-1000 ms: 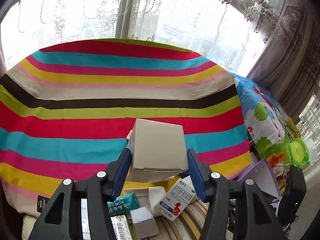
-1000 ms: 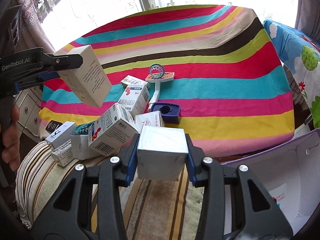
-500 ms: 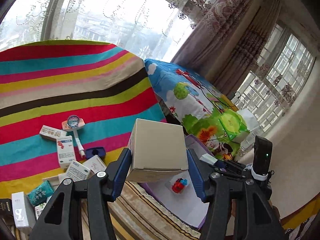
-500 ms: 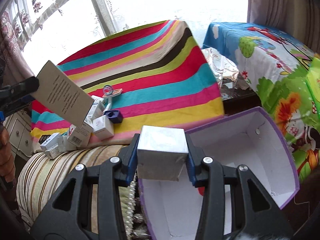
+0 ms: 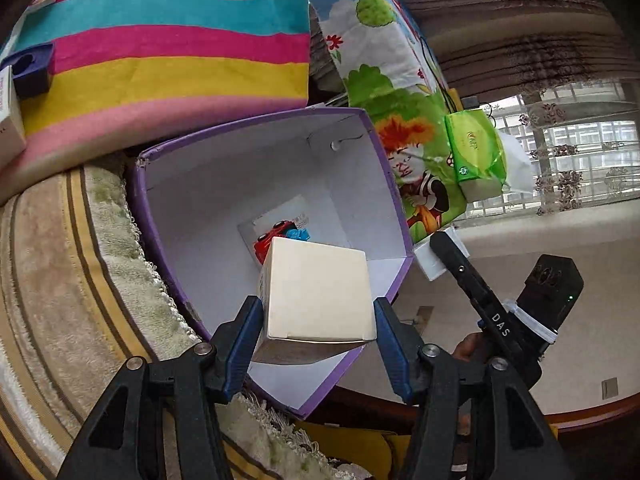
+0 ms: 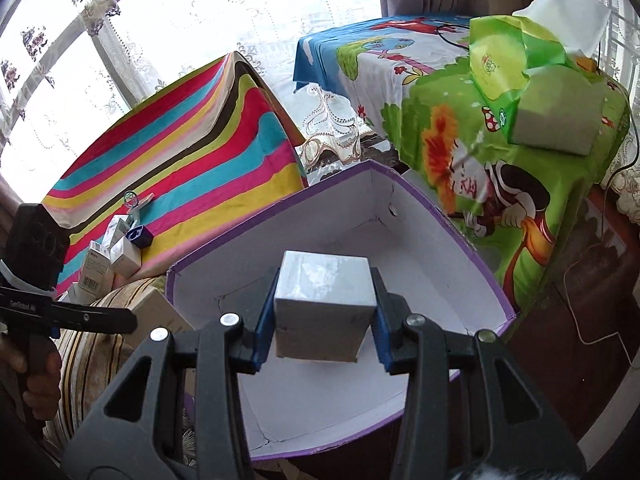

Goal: Organize rigid objects
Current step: 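Carry white cube with right tool while left tool lowers beige box into purple box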

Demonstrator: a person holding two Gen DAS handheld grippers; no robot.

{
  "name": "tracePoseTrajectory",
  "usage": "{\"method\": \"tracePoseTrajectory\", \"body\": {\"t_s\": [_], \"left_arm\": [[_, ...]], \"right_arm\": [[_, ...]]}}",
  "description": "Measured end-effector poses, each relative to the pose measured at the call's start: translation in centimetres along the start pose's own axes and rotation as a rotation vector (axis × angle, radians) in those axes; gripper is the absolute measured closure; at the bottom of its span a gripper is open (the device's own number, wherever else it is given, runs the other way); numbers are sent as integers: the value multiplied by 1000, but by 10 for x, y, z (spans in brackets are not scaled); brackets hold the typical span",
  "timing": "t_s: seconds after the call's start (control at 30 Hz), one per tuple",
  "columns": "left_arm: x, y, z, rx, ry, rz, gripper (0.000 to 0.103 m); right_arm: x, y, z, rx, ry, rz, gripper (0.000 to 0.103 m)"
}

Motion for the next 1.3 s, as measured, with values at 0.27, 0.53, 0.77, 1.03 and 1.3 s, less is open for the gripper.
{"method": "tracePoseTrajectory", "body": {"t_s": [0.27, 0.53, 0.77, 1.03, 1.3], "left_arm": [[5, -38, 5, -127, -146, -159, 46], [14, -61, 19, -200, -517, -350, 46], [21, -81, 33, -291, -865, -428, 46], [19, -88, 21, -302, -893, -377, 46], [11, -89, 23, -341, -876, -412, 46]], "right_arm": [[9, -2, 5, -6, -23, -9, 57], [18, -5, 11, -20, -40, -3, 57], [17, -8, 14, -30, -41, -11, 57], [23, -7, 14, -31, -50, -5, 57], [23, -8, 16, -39, -50, -7, 57]]}}
Point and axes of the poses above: each gripper's, at about its wrist camera, not at the fingertips, and y roughly against the way its jaws point, x to its right, z to its underside, the point moved 8 cm from there along -y, roughly the way its jaws point, and after that the axes turned 7 degrees about x, right-handed, at the moved point
